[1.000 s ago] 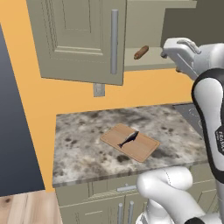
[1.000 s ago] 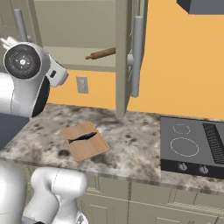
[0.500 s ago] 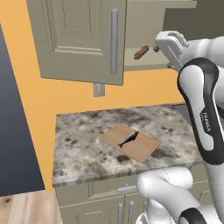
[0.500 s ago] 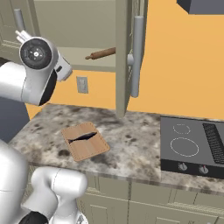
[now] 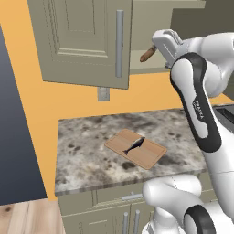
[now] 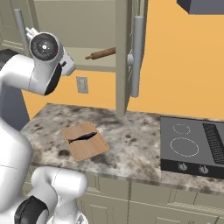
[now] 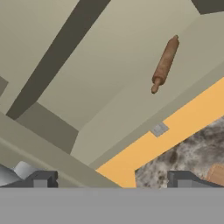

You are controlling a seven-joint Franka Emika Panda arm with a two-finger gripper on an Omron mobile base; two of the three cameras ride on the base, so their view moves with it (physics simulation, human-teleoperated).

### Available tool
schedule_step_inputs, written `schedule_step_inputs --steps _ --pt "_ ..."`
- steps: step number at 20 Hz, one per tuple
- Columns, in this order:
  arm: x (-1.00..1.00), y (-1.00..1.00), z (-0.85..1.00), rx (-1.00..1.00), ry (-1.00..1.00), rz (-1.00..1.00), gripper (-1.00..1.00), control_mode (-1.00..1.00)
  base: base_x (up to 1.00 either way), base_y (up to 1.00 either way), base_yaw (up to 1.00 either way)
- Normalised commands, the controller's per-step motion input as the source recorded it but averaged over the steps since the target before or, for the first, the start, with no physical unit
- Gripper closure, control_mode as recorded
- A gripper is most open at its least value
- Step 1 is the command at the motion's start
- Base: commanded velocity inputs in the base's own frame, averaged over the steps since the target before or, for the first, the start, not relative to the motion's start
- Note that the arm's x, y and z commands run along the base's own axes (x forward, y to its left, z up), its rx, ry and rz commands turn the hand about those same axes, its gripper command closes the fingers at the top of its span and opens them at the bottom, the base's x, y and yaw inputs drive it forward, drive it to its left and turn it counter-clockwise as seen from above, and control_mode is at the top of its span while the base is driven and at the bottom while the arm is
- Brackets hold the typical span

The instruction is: Open the cabinet, retrieve the rolling pin, and place it next to the meat on the cutting board to prepare for tenderizing.

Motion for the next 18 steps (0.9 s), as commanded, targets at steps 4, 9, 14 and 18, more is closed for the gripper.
schedule_step_inputs --steps 4,9,14,18 --pt "0.46 0.0 -0.02 0.08 0.0 0.05 -1.0 -1.0 0.0 0.0 0.0" --pt "0.46 0.0 -0.04 0.1 0.0 0.1 -1.0 -1.0 0.0 0.0 0.0" --pt "0.36 0.03 -0.1 0.06 0.0 0.13 -1.0 -1.0 0.0 0.0 0.0" --pt "0.19 0.23 -0.03 0.02 0.0 0.1 -1.0 -1.0 0.0 0.0 0.0"
